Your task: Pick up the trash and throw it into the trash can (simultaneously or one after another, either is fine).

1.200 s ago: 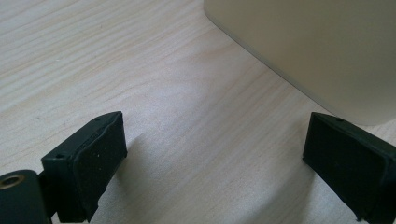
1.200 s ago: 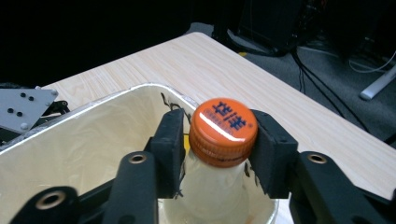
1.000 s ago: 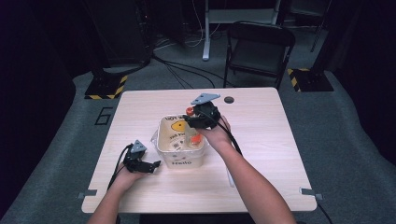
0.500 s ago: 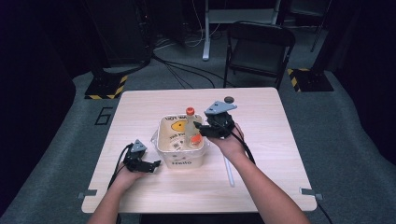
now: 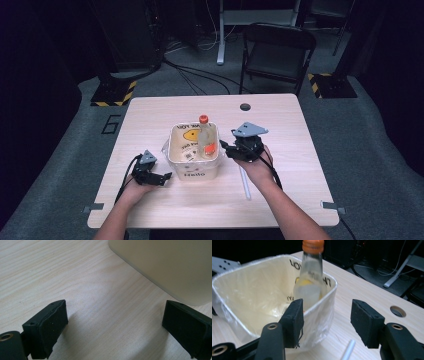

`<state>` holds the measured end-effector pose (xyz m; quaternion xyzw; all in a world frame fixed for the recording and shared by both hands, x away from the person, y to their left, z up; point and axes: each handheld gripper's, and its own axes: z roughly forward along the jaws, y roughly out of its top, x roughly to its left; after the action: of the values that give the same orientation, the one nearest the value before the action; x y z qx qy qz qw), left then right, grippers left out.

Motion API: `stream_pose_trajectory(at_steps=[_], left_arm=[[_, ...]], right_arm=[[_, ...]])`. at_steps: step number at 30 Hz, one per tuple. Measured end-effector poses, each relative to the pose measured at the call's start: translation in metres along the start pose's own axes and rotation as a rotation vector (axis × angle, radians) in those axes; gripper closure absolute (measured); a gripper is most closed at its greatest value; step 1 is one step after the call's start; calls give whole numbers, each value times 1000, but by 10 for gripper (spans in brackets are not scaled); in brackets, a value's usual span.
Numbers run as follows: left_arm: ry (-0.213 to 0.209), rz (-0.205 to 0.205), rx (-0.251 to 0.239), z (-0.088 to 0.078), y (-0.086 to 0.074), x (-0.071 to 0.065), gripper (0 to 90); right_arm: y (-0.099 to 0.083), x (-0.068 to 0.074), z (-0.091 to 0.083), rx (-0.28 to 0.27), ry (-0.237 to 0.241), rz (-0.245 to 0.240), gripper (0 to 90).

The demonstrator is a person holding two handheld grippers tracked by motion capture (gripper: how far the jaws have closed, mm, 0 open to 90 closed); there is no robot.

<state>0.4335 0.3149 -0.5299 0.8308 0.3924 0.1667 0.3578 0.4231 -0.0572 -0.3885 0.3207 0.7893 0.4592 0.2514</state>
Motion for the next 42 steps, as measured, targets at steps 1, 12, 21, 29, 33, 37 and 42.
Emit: stream_pose_trajectory(at_steps=[1,12,21,29,33,37,42], left_arm=[[0,-1,0,0,0,0,59],[0,-1,0,0,0,0,59],[0,0,1,0,0,0,59],[0,1,1,0,0,0,59],[1,1,2,0,0,0,59],[0,1,2,0,0,0,59],[1,1,1,0,0,0,59]], right_arm=[[-4,0,-1,5,-6,-2,431],[-46,-4,-10,67,-46,18,456],[-66,-2,-15,97,-50,27,473],[-83,4,-14,131,-57,13,472],[-91,6,-12,152,-45,21,508],[-99,7,-13,144,-41,27,542],[-110,5,-12,146,-28,87,559]])
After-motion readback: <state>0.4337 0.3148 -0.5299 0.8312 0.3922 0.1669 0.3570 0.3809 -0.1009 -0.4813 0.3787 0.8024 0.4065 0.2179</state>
